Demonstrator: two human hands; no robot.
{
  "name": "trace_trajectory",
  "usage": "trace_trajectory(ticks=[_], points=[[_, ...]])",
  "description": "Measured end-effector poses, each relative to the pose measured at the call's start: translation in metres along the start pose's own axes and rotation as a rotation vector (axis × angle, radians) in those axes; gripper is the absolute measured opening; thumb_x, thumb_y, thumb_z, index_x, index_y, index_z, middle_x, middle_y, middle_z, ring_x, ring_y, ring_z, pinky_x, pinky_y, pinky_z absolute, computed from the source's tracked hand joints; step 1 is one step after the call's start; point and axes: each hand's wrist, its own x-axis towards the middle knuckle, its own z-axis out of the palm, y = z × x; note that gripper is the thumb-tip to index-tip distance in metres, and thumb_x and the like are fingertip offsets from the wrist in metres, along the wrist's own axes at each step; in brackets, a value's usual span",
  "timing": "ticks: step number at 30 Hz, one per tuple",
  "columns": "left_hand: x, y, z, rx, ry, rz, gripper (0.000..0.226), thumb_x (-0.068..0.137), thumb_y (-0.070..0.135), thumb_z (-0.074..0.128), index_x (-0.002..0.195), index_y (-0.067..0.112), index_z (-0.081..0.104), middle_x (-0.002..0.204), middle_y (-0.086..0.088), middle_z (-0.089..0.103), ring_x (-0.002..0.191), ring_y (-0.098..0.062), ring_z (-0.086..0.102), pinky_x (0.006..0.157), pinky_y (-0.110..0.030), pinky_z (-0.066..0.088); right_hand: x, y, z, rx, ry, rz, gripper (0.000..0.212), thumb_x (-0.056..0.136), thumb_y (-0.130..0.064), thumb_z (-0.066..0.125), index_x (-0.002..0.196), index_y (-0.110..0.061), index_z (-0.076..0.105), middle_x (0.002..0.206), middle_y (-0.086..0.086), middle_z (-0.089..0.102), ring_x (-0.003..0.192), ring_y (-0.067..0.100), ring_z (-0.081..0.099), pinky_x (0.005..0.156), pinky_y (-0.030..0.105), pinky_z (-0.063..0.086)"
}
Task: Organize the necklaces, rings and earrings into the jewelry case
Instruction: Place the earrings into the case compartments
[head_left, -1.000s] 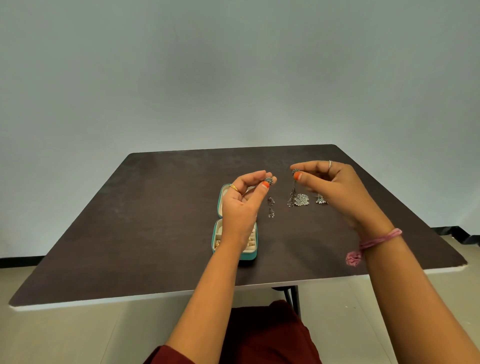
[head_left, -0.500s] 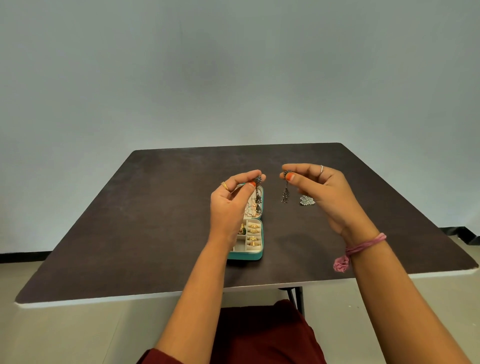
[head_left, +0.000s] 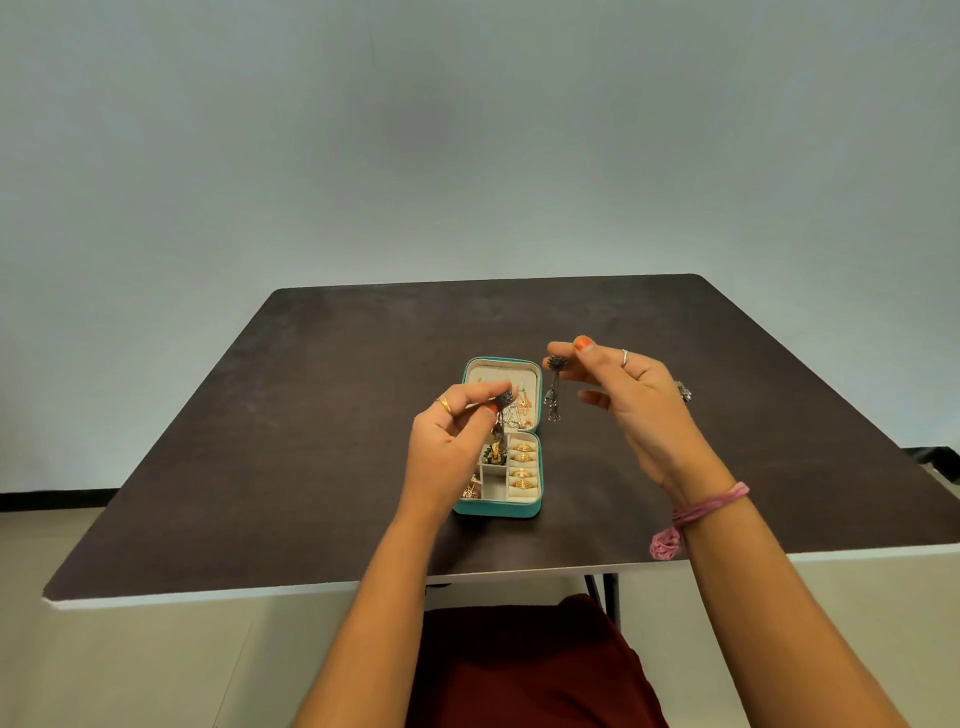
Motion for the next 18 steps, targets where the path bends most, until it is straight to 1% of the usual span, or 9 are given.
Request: trace_trajectory(ticks=[3,8,11,14,18], points=[[-0.006,-0.006,-0.003,0.047,-0.031,0.006,0.033,0.091,-0.011,0.046,0.107,0.008,0.068,0.108,-0.004,0.07,0.104,-0.007,0.065,0.081,-0.015,0.05,0.0,0.004,0.003,0.0,-0.004,0.016,0.026,0.096,-0.034,0.05,0.103,-0.023,0.073,0.104,-0.008,0.073,0.103,0.005,0.064,0.092,0.035,0.045],[-0.018,-0.016,-0.01,0.103,-0.046,-0.009,0.042,0.09,-0.014,0.042,0.103,0.017,0.069,0.11,-0.001,0.069,0.105,-0.003,0.063,0.08,-0.013,0.05,0.0,0.009,0.008,0.009,-0.017,0.024,0.026,0.096,-0.032,0.051,0.103,-0.021,0.073,0.104,-0.008,0.073,0.105,0.007,0.064,0.09,0.032,0.044],[-0.025,-0.022,-0.012,0.125,-0.051,-0.024,0.042,0.09,-0.014,0.042,0.104,0.014,0.069,0.111,-0.002,0.068,0.106,-0.003,0.062,0.078,-0.012,0.05,0.0,0.011,0.009,0.011,-0.018,0.023,0.024,0.095,-0.031,0.052,0.102,-0.023,0.073,0.104,-0.008,0.073,0.105,0.007,0.064,0.087,0.03,0.044],[-0.03,-0.028,-0.014,0.147,-0.063,-0.042,0.042,0.089,-0.015,0.041,0.104,0.013,0.069,0.112,-0.002,0.067,0.104,0.0,0.062,0.076,-0.011,0.05,-0.001,0.013,0.01,0.021,-0.021,0.016,0.023,0.095,-0.03,0.052,0.1,-0.024,0.073,0.103,-0.008,0.073,0.104,0.006,0.064,0.084,0.026,0.044],[-0.033,-0.038,-0.016,0.217,-0.08,-0.013,0.045,0.087,-0.016,0.043,0.107,0.014,0.07,0.113,-0.001,0.067,0.107,-0.001,0.061,0.082,-0.012,0.048,-0.002,0.015,0.012,0.021,-0.05,0.001,0.022,0.095,-0.028,0.052,0.101,-0.023,0.073,0.101,-0.01,0.074,0.099,0.001,0.064,0.079,0.019,0.045]])
